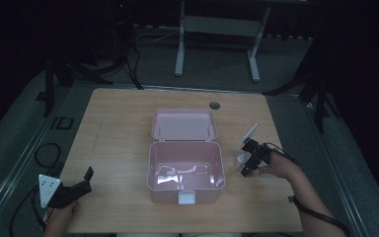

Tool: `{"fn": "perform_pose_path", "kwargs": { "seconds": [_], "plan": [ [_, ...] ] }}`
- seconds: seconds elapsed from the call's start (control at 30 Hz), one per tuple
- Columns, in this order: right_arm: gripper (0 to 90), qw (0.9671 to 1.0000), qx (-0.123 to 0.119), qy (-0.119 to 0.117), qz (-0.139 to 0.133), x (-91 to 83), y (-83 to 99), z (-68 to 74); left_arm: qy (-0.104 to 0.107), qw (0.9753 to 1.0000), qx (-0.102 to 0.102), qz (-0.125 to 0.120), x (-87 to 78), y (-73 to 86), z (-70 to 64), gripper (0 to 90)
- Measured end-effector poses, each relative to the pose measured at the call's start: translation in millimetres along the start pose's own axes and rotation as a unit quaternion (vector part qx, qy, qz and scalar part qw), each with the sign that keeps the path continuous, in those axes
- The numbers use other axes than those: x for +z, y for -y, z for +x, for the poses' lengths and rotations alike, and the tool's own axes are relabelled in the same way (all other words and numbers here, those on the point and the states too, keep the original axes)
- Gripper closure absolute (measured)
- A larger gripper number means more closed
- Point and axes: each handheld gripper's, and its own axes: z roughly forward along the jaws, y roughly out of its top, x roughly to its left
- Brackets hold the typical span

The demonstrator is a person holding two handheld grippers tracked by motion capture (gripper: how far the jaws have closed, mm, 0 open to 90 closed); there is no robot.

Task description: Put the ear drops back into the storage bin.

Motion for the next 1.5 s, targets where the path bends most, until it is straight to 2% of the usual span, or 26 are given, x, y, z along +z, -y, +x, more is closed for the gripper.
{"fn": "perform_pose_path", "kwargs": {
  "seconds": [0.3, 0.4, 0.57, 0.73, 0.93, 1.0, 1.13, 1.23, 1.27, 1.33, 1.37, 1.4, 1.47, 1.5],
  "plan": [
    [24.5, 0.9999, -0.012, 0.009, -0.005, -1.1, -20.0, 2.3, 0.001, 1.0000, 0.001, 0.000, 0.2, 0.1, -0.4, 0.4],
    [30.7, 0.9996, -0.024, 0.013, -0.002, 1.3, -26.3, 4.9, 0.002, 1.0000, 0.000, 0.000, 0.0, 0.0, 0.0, 0.4],
    [38.6, 0.9996, -0.028, 0.008, 0.004, 5.5, -33.1, 6.9, 0.002, 1.0000, 0.000, 0.001, 0.2, 0.1, -0.2, 0.4],
    [47.2, 0.9992, -0.033, 0.016, 0.017, 11.2, -36.9, 6.9, 0.002, 1.0000, -0.001, 0.001, 0.2, 0.1, 0.2, 0.4],
    [57.5, 0.9991, -0.035, 0.005, 0.023, 12.8, -40.6, 7.6, 0.003, 1.0000, -0.001, 0.002, 0.6, 0.2, -0.1, 0.4],
    [57.9, 0.9991, -0.034, 0.003, 0.026, 13.2, -41.0, 7.8, 0.002, 1.0000, -0.001, 0.002, 0.5, 0.2, -0.1, 0.4],
    [59.4, 0.9988, -0.037, 0.016, 0.027, 12.5, -40.8, 8.5, 0.003, 1.0000, -0.001, 0.002, 0.4, 0.2, 0.0, 0.4],
    [59.4, 0.9984, -0.046, 0.019, 0.029, 12.3, -39.2, 8.6, 0.002, 1.0000, -0.001, 0.003, 0.5, 0.2, 0.2, 0.4],
    [59.4, 0.9971, -0.066, 0.023, 0.028, 11.5, -36.6, 9.6, 0.002, 1.0000, -0.001, 0.002, 0.5, 0.2, 0.2, 0.4],
    [59.5, 0.9959, -0.084, 0.022, 0.026, 10.2, -33.8, 11.1, 0.002, 1.0000, -0.001, 0.002, 0.7, 0.2, 0.0, 0.4],
    [59.5, 0.9959, -0.084, 0.022, 0.026, 10.2, -33.8, 11.1, 0.002, 1.0000, -0.001, 0.002, 0.7, 0.3, -0.1, 0.4],
    [59.5, 0.9940, -0.105, 0.020, 0.026, 9.1, -31.2, 13.3, 0.002, 1.0000, -0.001, 0.002, 0.8, 0.3, -0.2, 0.4],
    [59.5, 0.9915, -0.126, 0.013, 0.028, 8.1, -28.3, 15.1, 0.002, 1.0000, 0.000, 0.002, 0.9, 0.3, -0.3, 0.4],
    [59.5, 0.9915, -0.126, 0.013, 0.028, 8.1, -28.3, 15.1, 0.002, 1.0000, 0.000, 0.003, 0.9, 0.4, -0.3, 0.4]
  ]
}}
